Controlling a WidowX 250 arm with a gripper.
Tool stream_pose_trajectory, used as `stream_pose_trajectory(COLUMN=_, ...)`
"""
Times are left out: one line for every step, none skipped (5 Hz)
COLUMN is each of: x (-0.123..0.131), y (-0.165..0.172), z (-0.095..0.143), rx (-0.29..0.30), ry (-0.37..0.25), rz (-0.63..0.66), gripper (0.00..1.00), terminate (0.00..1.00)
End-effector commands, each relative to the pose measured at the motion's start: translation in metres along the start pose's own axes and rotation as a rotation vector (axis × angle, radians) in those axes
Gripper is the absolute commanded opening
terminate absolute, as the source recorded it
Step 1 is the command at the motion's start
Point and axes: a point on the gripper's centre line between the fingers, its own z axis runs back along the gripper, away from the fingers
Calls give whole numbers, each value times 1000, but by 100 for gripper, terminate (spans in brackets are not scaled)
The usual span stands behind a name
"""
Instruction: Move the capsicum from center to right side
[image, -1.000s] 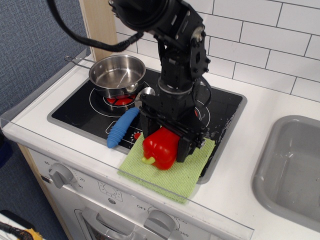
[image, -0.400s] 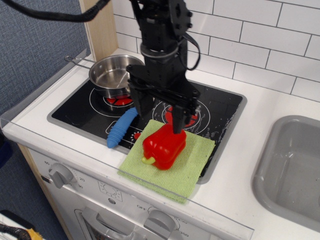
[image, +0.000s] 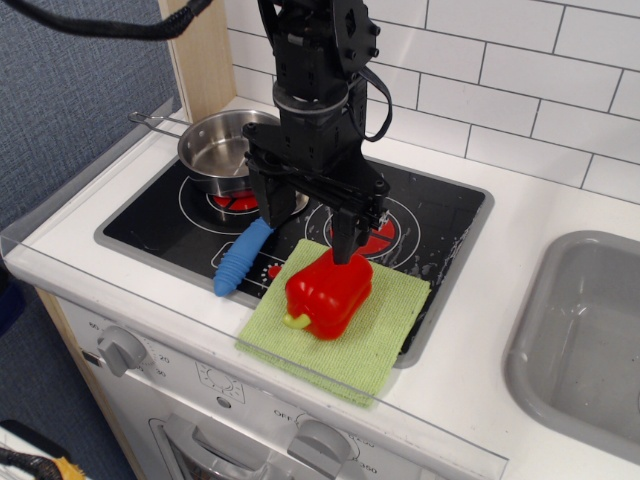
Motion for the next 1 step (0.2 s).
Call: stream_pose_trajectory(x=3, y=4, z=12, rx=6, ry=-36, rz=-9, gripper=100, terminate=100)
